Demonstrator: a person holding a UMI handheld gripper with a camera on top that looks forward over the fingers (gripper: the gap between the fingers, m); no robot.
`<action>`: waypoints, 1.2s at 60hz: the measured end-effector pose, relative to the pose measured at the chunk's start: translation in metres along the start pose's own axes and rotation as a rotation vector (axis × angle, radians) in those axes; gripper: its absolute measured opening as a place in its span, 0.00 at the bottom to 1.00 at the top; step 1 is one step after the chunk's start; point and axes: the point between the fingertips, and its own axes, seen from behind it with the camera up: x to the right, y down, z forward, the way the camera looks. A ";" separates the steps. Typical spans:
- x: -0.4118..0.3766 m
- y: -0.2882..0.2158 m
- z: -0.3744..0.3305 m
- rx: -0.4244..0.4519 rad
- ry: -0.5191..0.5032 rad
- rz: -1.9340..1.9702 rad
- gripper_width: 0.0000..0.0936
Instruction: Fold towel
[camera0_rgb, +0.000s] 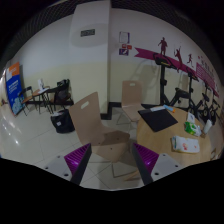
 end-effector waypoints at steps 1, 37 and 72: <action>0.000 0.000 0.000 0.001 -0.001 0.001 0.92; 0.109 0.018 0.005 -0.002 0.193 0.098 0.92; 0.305 0.074 0.054 -0.034 0.393 0.222 0.92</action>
